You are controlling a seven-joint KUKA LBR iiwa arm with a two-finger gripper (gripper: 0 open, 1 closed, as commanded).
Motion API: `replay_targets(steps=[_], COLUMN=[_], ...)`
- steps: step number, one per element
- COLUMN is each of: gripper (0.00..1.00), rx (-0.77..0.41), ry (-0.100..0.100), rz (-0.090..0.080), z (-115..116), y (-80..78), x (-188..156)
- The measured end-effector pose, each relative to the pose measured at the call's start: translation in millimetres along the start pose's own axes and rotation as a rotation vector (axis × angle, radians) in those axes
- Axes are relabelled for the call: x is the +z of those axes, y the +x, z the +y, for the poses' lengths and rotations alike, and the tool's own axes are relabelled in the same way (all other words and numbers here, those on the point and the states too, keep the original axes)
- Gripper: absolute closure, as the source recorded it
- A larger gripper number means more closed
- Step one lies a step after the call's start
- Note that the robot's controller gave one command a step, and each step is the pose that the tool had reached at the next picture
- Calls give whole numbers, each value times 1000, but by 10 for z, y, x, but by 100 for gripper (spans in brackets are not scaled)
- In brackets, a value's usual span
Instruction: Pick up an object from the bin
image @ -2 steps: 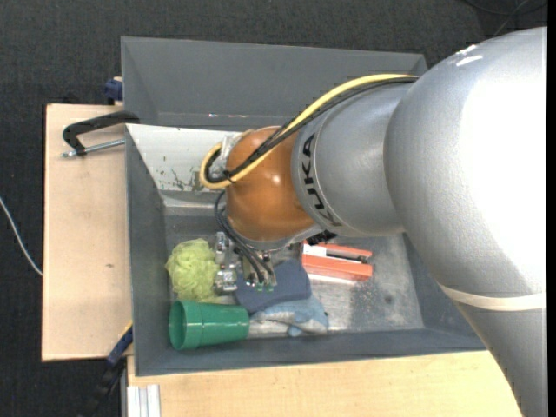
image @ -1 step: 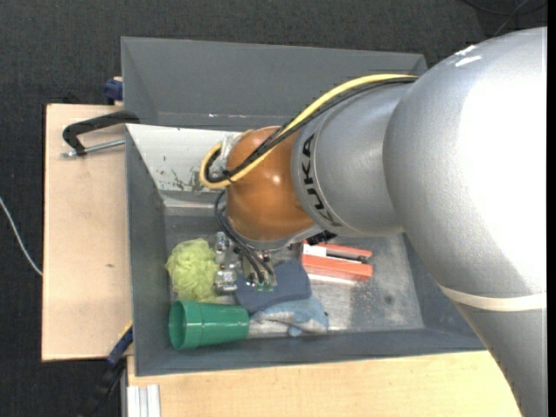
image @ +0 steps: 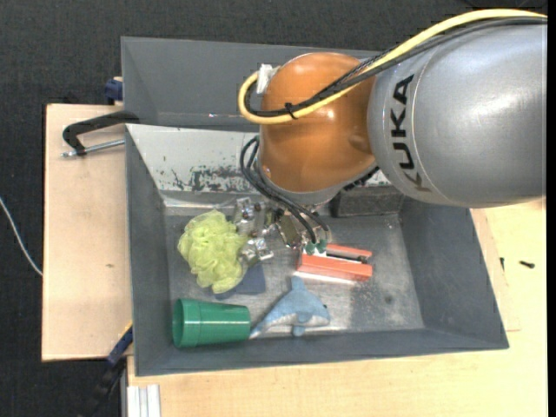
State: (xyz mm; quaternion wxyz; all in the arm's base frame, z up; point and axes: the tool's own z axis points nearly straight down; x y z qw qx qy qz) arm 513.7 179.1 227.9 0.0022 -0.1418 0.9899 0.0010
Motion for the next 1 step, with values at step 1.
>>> replay_targets(steps=[1], gripper=[100], rx=[0], ry=[0], rz=[1], z=[0], y=[1], x=[2])
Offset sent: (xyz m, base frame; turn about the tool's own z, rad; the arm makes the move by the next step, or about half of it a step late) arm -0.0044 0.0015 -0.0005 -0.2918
